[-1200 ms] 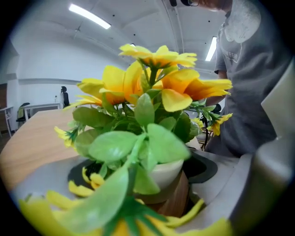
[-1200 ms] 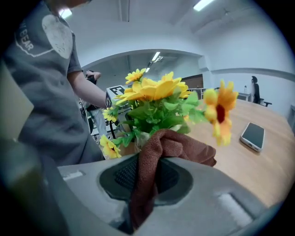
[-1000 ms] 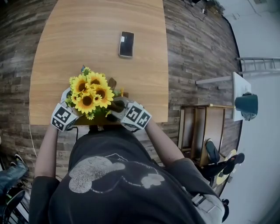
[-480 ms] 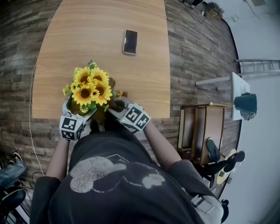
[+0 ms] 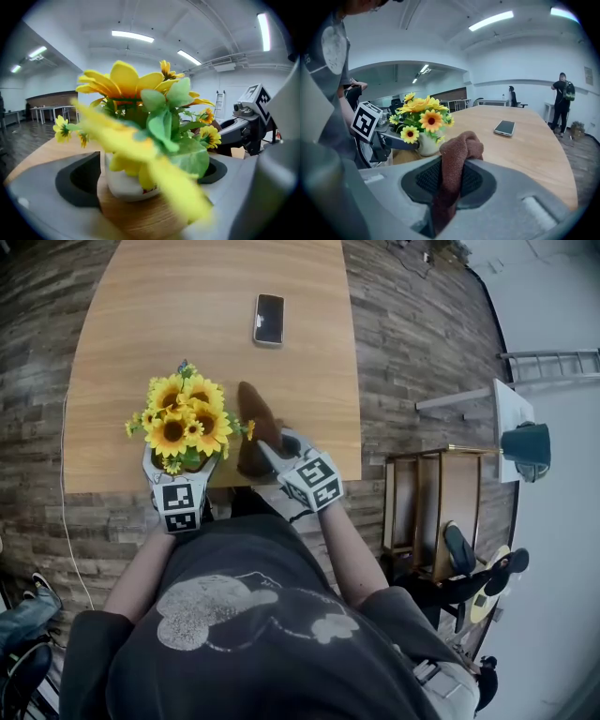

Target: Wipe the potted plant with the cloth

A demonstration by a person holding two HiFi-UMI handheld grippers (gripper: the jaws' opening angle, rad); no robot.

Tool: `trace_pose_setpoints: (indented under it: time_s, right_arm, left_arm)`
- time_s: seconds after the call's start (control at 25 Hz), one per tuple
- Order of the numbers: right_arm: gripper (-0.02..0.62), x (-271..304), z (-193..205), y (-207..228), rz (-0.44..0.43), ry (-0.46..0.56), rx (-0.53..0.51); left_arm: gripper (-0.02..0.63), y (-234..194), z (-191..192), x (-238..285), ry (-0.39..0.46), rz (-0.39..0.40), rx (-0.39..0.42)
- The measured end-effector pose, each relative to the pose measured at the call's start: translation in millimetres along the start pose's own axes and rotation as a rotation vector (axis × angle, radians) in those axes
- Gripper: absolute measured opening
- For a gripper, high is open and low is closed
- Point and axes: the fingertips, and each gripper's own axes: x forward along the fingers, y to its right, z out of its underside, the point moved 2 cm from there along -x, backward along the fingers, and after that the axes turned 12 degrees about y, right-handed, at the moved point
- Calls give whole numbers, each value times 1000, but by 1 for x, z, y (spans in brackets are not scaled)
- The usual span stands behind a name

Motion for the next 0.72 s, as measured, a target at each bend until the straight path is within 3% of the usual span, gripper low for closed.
trace_pose_setpoints:
  time_s: [0.12,0.44,0.72]
  right_arm:
    - [55,-1,-3,9,-29,-19,-24]
    - [55,40,-35,33,-224,-8,-124]
    - [55,99,-46,27,-422,-47,-183]
  left_arm:
    - [630,4,-1,6,7,-53,15]
    - [604,4,-6,16,-25,-196,28]
    - [589,3,-6,15,-20,-194,21]
